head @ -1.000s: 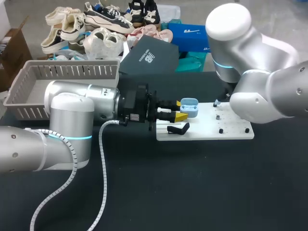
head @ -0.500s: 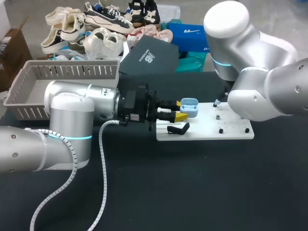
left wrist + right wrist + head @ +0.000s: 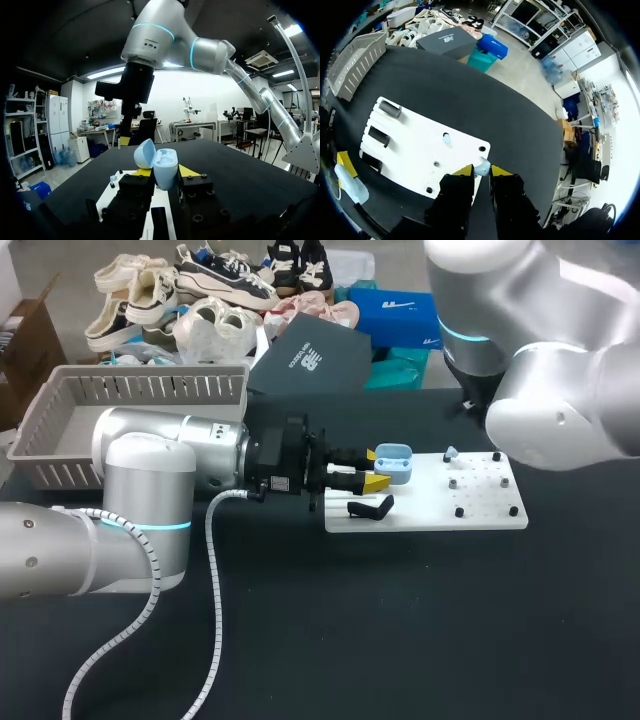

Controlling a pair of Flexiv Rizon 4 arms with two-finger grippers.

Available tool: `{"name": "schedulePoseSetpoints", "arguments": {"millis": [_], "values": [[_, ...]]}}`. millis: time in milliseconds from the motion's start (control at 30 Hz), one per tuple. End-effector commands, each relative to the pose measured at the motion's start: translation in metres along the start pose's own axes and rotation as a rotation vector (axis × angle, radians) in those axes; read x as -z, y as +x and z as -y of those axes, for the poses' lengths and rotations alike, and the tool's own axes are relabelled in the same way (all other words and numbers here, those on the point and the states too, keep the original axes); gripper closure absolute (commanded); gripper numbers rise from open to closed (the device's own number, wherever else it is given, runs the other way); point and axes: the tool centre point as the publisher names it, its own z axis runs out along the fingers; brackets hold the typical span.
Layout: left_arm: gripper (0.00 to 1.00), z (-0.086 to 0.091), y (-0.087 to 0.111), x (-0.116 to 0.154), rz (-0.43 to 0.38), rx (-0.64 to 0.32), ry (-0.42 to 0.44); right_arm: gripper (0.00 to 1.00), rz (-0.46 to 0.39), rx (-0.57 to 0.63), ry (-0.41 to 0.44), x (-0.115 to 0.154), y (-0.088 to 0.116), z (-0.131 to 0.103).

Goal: Pick up each earbud case from the left stands, insert the matching earbuds, close the lid, and place the case in the box.

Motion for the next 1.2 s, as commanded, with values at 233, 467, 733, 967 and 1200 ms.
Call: {"name": "schedulePoseSetpoints", "arguments": {"millis": [233,467,733,967,1200], "values": [[1.0,0.0,0.001,0.0,0.001,-0.001,-0.002,1.0,0.213,0.071,-0.037,0.116,0.042,-0.043],[1.0,0.0,0.001,0.0,0.001,-0.001,-0.002,1.0,0.236,0.126,-0.075,0.148,0.047,-0.08],[1.0,0.0,0.001,0.0,0.001,-0.001,-0.002,1.0,0.184,0.13,-0.093,0.156,0.055,-0.12],[1.0,0.0,0.001,0.0,0.001,-0.001,-0.002,1.0,0.128,0.137,-0.09,0.144,0.061,-0.144],[1.0,0.0,0.001,0.0,0.001,-0.001,-0.002,1.0,0.133,0.133,-0.073,0.143,0.06,-0.145]]}}
